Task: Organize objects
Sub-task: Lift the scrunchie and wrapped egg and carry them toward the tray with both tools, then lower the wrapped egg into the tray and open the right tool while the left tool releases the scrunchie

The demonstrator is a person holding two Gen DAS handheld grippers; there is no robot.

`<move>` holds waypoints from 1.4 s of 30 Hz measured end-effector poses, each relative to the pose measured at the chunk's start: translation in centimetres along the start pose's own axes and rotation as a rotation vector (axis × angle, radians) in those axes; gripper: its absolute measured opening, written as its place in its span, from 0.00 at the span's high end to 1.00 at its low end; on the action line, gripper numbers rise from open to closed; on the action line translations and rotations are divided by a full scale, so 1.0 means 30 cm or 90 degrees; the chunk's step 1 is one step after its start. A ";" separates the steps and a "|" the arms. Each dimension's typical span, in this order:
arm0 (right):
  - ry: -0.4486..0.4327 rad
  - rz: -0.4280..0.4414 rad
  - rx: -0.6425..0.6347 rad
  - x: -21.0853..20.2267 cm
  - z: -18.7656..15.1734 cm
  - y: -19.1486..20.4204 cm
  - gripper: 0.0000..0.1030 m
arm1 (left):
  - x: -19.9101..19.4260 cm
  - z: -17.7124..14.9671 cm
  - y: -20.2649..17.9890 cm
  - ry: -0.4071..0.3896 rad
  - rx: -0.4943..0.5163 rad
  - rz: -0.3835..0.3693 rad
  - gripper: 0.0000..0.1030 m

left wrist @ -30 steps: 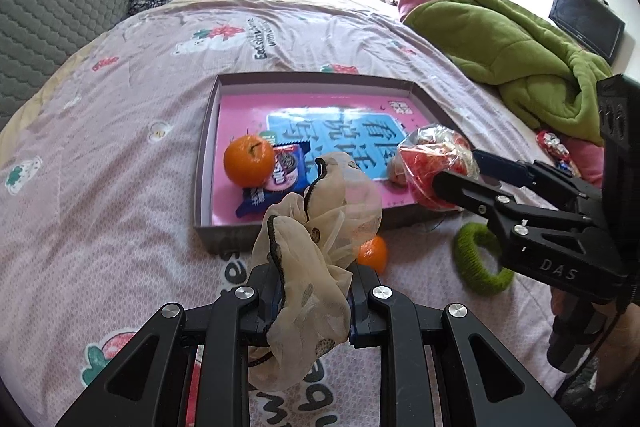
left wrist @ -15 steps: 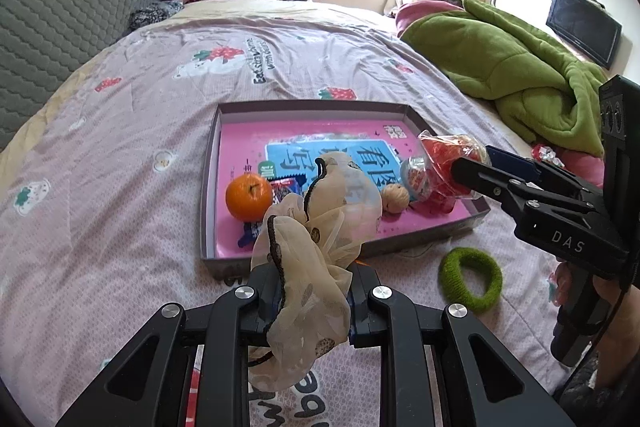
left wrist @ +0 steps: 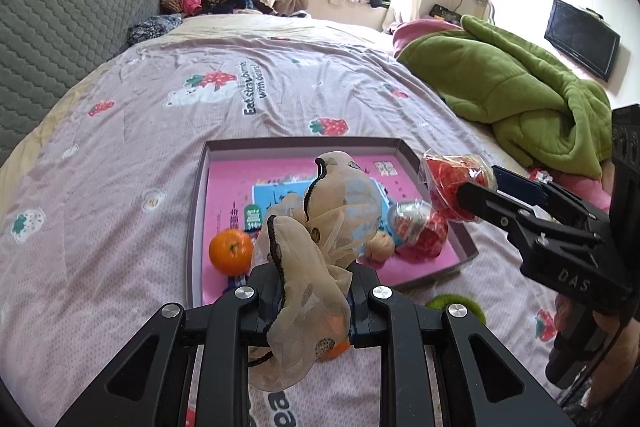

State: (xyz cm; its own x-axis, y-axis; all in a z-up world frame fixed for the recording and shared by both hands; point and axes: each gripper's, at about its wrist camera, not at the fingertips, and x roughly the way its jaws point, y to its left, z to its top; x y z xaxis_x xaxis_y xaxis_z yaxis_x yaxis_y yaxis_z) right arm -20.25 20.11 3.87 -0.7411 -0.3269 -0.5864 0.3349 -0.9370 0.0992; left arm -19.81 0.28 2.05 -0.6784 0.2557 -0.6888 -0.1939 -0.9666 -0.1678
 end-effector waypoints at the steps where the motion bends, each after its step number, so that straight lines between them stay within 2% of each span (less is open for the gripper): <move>1: -0.001 0.002 -0.002 0.001 0.005 0.002 0.42 | 0.003 0.009 -0.002 -0.002 0.001 -0.001 0.78; 18: -0.015 0.007 -0.015 0.052 0.053 0.001 0.42 | 0.093 0.100 0.008 -0.008 -0.008 0.020 0.78; 42: -0.016 0.019 -0.012 0.161 0.077 -0.047 0.42 | 0.227 0.121 0.011 0.016 -0.001 0.052 0.78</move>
State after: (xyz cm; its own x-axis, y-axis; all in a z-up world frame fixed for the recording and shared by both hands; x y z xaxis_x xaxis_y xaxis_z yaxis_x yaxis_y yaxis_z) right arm -25.65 19.57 2.75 -0.7453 -0.3581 -0.5625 0.3683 -0.9243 0.1004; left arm -27.07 1.79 -0.13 -0.6732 0.1762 -0.7181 -0.1382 -0.9841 -0.1119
